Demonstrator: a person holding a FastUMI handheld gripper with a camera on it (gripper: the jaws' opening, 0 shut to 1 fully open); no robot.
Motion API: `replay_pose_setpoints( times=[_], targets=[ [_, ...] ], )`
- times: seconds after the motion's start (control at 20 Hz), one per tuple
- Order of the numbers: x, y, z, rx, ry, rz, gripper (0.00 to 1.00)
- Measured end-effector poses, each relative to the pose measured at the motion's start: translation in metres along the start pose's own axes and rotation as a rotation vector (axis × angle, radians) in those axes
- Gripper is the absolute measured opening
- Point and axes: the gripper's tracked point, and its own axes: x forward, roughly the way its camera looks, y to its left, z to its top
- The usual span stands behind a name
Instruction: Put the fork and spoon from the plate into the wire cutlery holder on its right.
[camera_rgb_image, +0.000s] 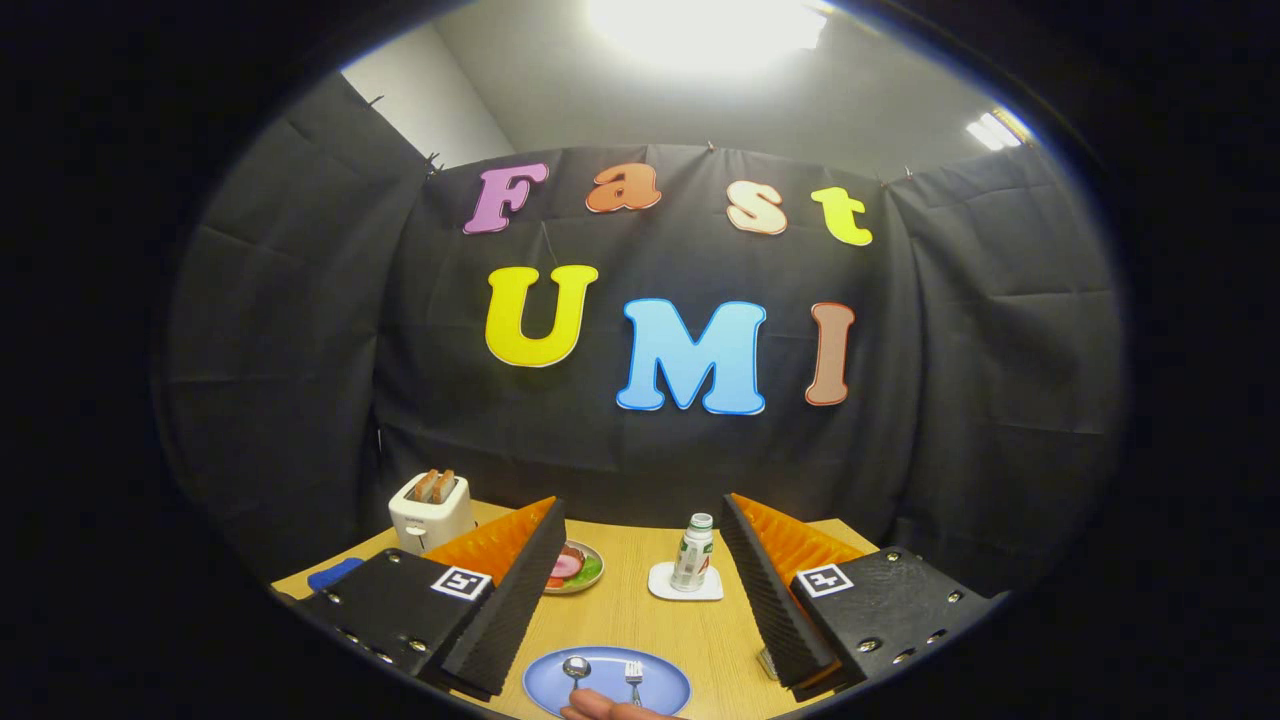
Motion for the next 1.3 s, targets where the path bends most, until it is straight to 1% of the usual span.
replay_pose_setpoints(
  times=[0.3,0.5,0.65,0.75,0.95,1.3],
  targets=[
    [0.003,0.002,-0.025,-0.028,0.069,0.018,0.95],
    [0.008,0.002,-0.052,-0.082,0.112,0.028,0.95],
    [0.01,-0.005,-0.103,-0.143,0.213,0.032,0.95],
    [0.006,-0.002,-0.132,-0.153,0.294,0.072,0.95],
    [0.002,-0.005,-0.169,-0.137,0.401,0.078,0.95],
    [-0.008,-0.001,-0.226,-0.165,0.561,0.115,0.95]
  ],
)
